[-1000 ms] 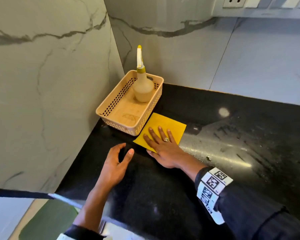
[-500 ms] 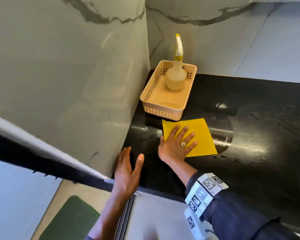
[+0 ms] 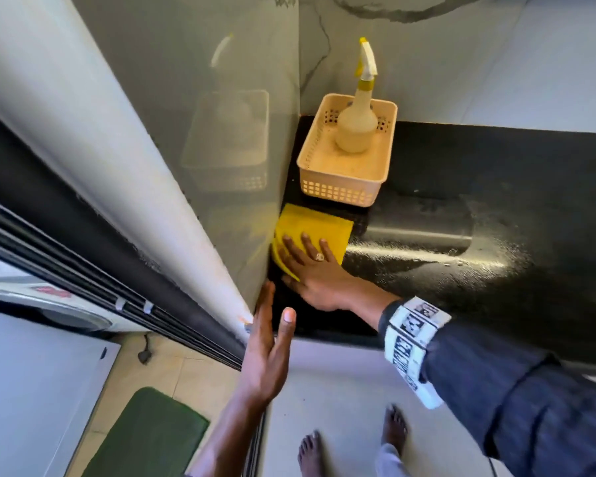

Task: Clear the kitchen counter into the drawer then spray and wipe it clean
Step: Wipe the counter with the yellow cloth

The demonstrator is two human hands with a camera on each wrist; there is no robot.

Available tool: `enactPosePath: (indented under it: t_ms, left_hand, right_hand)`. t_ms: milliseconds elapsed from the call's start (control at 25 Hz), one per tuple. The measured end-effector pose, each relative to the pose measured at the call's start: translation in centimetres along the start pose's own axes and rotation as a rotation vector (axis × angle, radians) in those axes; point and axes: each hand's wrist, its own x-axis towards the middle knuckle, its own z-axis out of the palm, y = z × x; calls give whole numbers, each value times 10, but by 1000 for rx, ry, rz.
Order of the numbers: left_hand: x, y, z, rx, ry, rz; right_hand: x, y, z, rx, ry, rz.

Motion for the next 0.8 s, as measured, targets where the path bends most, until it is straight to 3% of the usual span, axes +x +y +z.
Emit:
enactPosePath:
  t_ms: [120, 200, 280, 360, 400, 440, 480, 560, 640, 720, 800]
  left_hand:
    - [-1, 0, 0, -22, 0, 10]
    - [-2, 2, 0, -14, -14, -14]
    - [-3, 1, -2, -4, -30, -6]
    - [-4, 2, -2, -5, -32, -3]
    - [-3, 3, -1, -10, -29, -12]
    - [-3, 4, 0, -16, -25, -20]
    - [-3, 4, 2, -19, -13, -24]
    - [0, 2, 4, -33, 14, -35]
    - [2, -2, 9, -25, 43, -23]
    - [6, -3, 21, 60, 73, 26]
    - [9, 3, 40, 150, 65, 91]
  right_hand:
    - [-68, 4, 32, -82, -2, -197]
    - [-112, 32, 43, -29, 52, -153]
    - [-144, 77, 48, 62, 191, 171]
    - [-148, 97, 46, 212, 321, 673]
    - [-135, 90, 46, 254, 338, 873]
    - [-116, 68, 48, 257, 335, 950]
    - [-96, 39, 54, 206, 356, 881]
    - [-78, -18, 73, 53, 379, 440]
    - [-97, -32, 87, -65, 253, 32]
    - [-140, 6, 82, -4, 267, -78]
    - [-194, 61, 86, 73, 343, 35]
